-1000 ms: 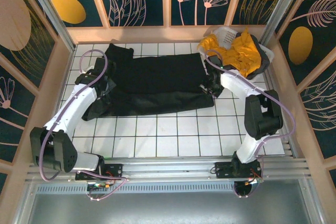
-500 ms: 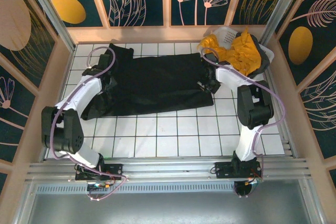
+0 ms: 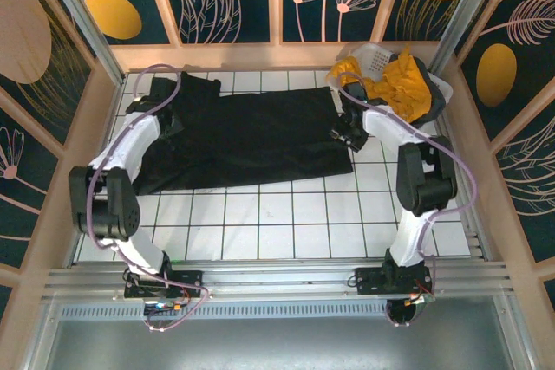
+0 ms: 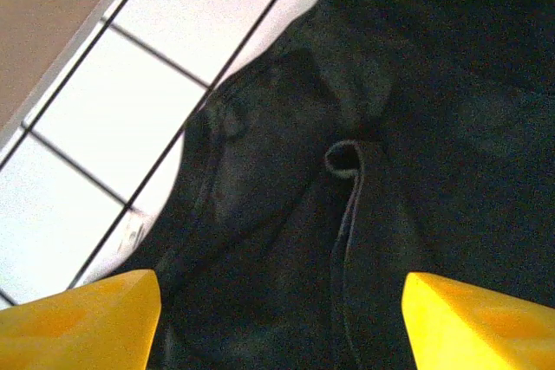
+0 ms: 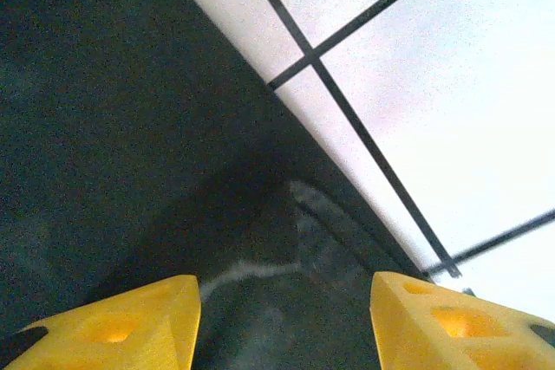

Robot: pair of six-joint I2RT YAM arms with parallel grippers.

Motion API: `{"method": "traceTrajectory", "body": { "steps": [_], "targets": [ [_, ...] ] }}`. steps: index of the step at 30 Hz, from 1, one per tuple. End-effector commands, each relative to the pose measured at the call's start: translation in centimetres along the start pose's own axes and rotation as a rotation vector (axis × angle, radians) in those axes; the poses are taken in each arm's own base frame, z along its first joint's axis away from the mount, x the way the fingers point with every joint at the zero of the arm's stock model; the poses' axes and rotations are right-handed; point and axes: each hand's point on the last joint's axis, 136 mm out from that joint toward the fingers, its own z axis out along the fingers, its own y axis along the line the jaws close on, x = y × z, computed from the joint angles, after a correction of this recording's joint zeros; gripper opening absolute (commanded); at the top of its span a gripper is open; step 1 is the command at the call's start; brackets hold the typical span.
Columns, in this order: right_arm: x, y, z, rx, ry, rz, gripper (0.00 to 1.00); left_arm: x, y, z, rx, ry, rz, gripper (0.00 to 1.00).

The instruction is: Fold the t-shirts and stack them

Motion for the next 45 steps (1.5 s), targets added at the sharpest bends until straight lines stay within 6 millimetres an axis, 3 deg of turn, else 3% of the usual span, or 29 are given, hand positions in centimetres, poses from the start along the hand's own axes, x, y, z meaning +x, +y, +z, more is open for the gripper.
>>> {"method": "traceTrajectory", "body": {
  "steps": [1,5,8,12,18,23,26,27,32,37,41,43,45],
  "targets": [
    [1.4,-0.2,-1.8,-0.057,-0.015,-0.076,0.52,3.7,2.9,-1.4,0.039,0.129,-0.13,0.7],
    [4.1,-0.5,-0.8,-0.119,0.057,-0.107,0.44,8.8,4.4,-0.3,0.1,0.287,-0.266,0.64],
    [4.9,-0.7,0.0,-0.129,0.083,-0.117,0.44,10.7,6.6,0.9,0.06,0.342,-0.343,0.64],
    [5.3,-1.0,1.3,-0.116,0.109,-0.137,0.44,9.7,7.8,1.9,0.111,0.319,-0.413,0.64],
    [5.4,-2.5,3.4,-0.051,0.148,-0.127,0.44,10.8,8.1,4.5,0.062,0.369,-0.343,0.64],
    [4.9,-3.7,4.1,0.002,0.147,-0.119,0.44,10.6,8.3,6.1,0.019,0.367,-0.308,0.54],
    [4.9,-4.8,4.7,0.047,0.149,-0.12,0.44,9.7,9.6,7.1,-0.07,0.331,-0.253,0.4],
    [4.9,-5.3,5.0,0.074,0.15,-0.124,0.44,8.2,9.7,7.2,-0.087,0.295,-0.236,0.36],
    [5.0,-7.6,6.1,0.177,0.165,-0.141,0.43,6.1,11.3,7.8,-0.199,0.246,-0.133,0.34],
    [4.9,-8.1,6.0,0.173,0.165,-0.13,0.44,8.1,12.8,10.4,-0.259,0.312,-0.065,0.34],
    [4.8,-7.8,5.3,0.155,0.159,-0.126,0.44,7.2,12.3,9.7,-0.223,0.297,-0.098,0.34],
    [4.6,-7.5,4.6,0.146,0.144,-0.13,0.45,6.4,11.3,7.8,-0.149,0.271,-0.159,0.35],
    [4.3,-7.6,4.3,0.156,0.13,-0.139,0.45,6.9,10.3,6.2,-0.069,0.278,-0.224,0.39]
  ]
}}
